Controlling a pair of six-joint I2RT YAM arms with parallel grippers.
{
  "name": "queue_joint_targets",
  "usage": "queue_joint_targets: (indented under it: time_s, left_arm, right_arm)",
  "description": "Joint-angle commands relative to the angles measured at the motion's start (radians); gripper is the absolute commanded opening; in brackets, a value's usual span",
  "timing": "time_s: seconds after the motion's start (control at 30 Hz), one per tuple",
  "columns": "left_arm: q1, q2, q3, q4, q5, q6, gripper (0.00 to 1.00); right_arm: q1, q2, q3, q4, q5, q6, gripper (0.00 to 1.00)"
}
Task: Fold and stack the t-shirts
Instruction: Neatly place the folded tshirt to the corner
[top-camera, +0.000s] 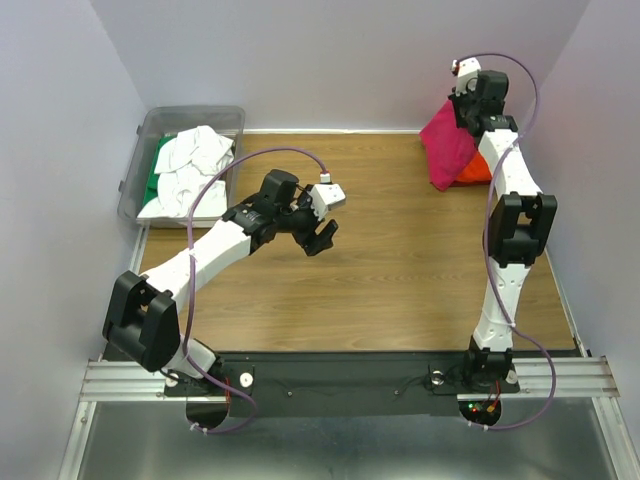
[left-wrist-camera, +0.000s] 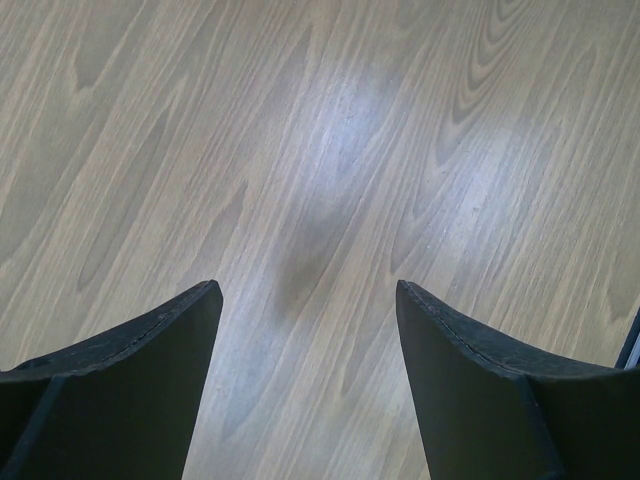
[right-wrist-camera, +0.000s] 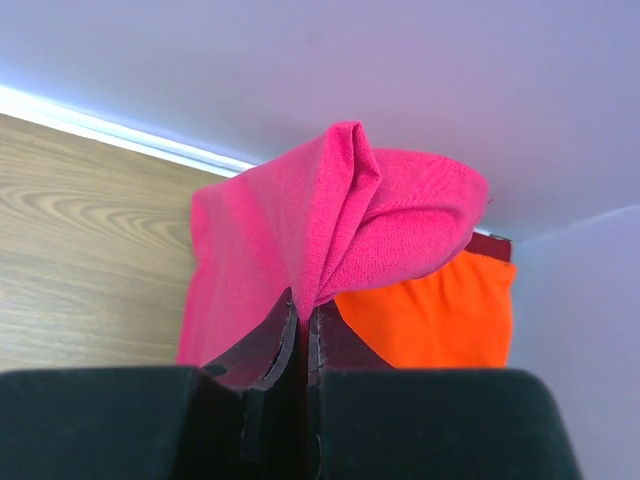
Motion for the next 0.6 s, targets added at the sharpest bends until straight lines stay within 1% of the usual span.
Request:
queue_joint_targets:
  time_s: [0.0, 0.2, 0.57]
  left_arm:
    - [0.001, -0.038, -0.009, 0.027, 0.027, 0.004, 0.82]
    - [0.003, -0.032, 0.001, 0.024, 0.025, 0.005, 0.82]
    - [0.003, -0.023, 0.011, 0.014, 0.025, 0.014, 0.82]
  right_arm:
    - [-0.014, -0.069, 0.09, 0.034, -0.005, -0.012, 0.01]
    - [-0.014, -0.089, 0.123, 0.006, -0.054, 0.021, 0.01]
    - [-0.026, -0.095, 0.161, -0.017, -0.07, -0.004, 0.01]
